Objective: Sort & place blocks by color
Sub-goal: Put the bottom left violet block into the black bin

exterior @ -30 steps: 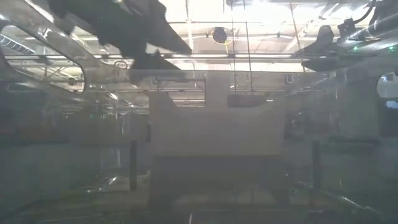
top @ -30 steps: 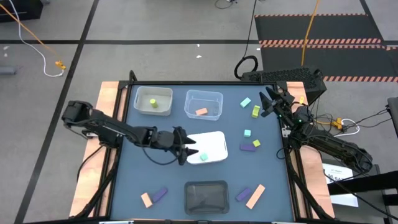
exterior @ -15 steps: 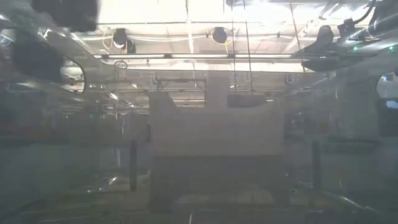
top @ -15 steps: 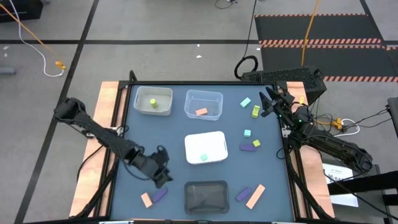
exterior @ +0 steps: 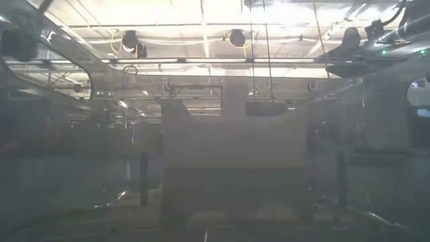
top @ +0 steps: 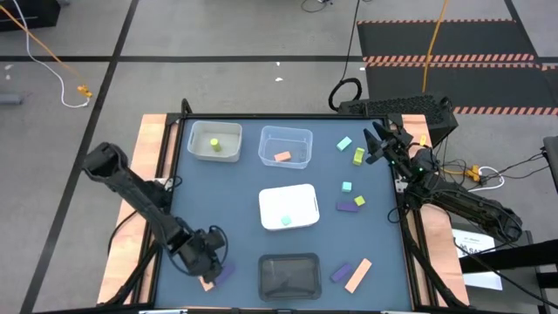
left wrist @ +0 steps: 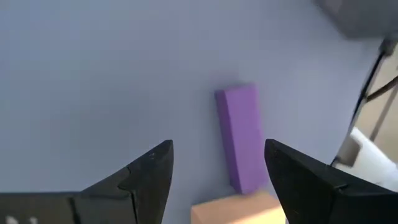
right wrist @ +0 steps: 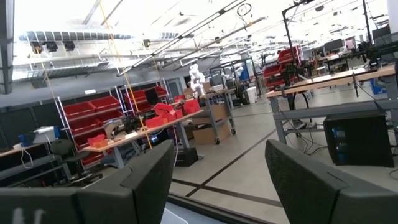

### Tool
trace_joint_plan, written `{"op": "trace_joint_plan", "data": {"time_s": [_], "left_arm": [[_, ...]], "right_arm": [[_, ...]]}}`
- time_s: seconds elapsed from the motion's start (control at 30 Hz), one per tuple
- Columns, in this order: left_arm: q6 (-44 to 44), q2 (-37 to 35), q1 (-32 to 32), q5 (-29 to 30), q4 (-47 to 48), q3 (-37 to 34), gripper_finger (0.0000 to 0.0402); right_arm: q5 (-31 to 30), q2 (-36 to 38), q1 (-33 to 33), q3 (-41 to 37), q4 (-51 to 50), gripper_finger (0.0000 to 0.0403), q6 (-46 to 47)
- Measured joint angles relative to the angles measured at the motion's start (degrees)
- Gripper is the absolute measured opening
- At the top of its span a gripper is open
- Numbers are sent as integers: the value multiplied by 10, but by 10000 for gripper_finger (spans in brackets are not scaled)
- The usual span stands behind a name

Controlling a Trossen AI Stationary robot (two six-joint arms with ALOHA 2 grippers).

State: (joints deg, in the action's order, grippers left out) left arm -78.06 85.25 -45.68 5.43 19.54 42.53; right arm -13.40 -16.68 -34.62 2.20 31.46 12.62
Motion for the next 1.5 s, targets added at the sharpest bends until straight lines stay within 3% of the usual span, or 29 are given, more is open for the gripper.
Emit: {"op": "trace_joint_plan", "data": {"time_s": [0.47, 0.8, 0.93, 1.17, 1.37, 1.5], "left_arm": [[34, 157, -71, 69, 117, 153, 251], [32, 198, -80, 118, 122, 172, 245], [46, 199, -80, 126, 123, 171, 203], [102, 201, -77, 142, 105, 169, 60], [116, 186, -71, 141, 102, 169, 57], [114, 136, -63, 144, 129, 169, 57]], "right_arm": [[0, 0, 0, 0, 0, 247, 0], [0, 0, 0, 0, 0, 247, 0], [0, 0, 0, 0, 0, 247, 0], [0, 0, 0, 0, 0, 247, 0], [0, 0, 0, 0, 0, 247, 0], [0, 0, 0, 0, 0, 247, 0]]}}
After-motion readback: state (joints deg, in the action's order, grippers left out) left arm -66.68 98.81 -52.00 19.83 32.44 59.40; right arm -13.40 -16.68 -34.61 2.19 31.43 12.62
